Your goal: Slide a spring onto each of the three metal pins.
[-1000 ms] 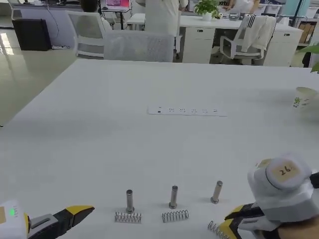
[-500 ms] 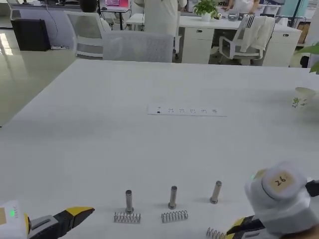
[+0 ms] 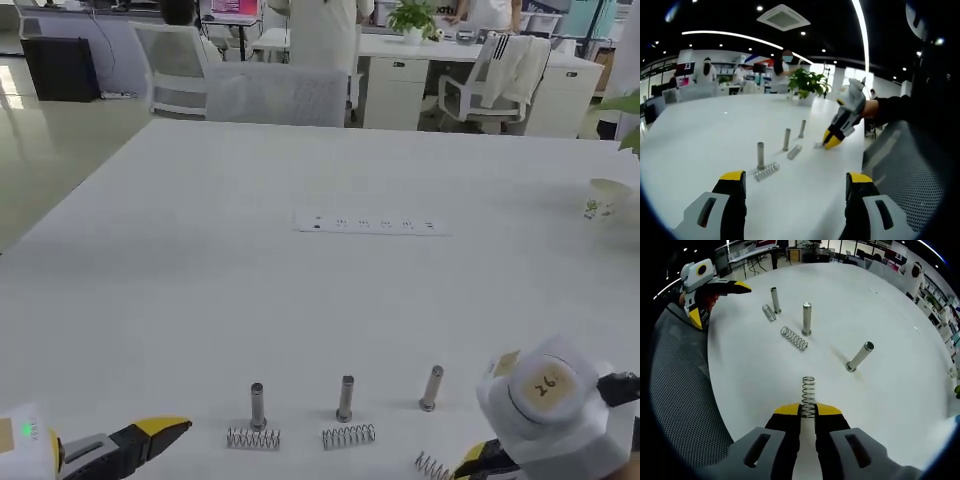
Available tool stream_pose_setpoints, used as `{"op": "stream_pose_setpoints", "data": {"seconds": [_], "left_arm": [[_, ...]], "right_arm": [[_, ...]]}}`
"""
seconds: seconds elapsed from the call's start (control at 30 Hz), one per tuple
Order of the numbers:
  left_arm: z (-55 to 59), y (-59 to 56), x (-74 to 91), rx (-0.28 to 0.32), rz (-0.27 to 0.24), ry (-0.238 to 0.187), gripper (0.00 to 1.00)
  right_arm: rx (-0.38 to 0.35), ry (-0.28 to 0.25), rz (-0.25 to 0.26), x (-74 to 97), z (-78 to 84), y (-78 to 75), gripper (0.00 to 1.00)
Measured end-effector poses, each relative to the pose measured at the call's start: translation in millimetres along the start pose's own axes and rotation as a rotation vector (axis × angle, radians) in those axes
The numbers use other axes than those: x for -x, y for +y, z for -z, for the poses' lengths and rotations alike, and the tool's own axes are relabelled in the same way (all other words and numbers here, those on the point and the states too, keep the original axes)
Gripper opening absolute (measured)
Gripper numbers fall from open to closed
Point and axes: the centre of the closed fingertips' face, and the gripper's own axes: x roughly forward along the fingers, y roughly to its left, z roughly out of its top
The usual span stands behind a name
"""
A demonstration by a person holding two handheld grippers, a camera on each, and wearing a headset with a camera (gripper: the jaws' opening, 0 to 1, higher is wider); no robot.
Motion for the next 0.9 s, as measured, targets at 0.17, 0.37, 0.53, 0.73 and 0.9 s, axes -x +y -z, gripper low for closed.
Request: {"op": "stream_pose_setpoints", "data": {"seconds": [0.17,0.37,0.53,0.73,0.9], "left_arm": [[1.3,-3.3,-2.1,-0.001,0.022,0.005,0.77],[5.2,-3.4,-6.1,0.003,0.044,0.012,0.71],[6.1,-6.9,-10.3,-0.014,0.079,0.028,0.65],[-2.4,-10.6,-17.4,-0.038,0.133,0.040,0.58],[-5.2,-15.6,-26.5,-0.074,0.188,0.065,0.52]], "right_arm": [[-0.021,-0.048,-0.009,3.0,-15.0,4.1,0.07],[-0.022,-0.066,-0.034,1.8,-23.9,11.8,0.08],[-0.022,-0.084,-0.059,1.7,-34.2,19.1,0.08],[0.017,-0.097,-0.086,1.3,-47.6,29.2,0.08],[0.046,-0.098,-0.099,-0.6,-55.4,35.9,0.08]]}}
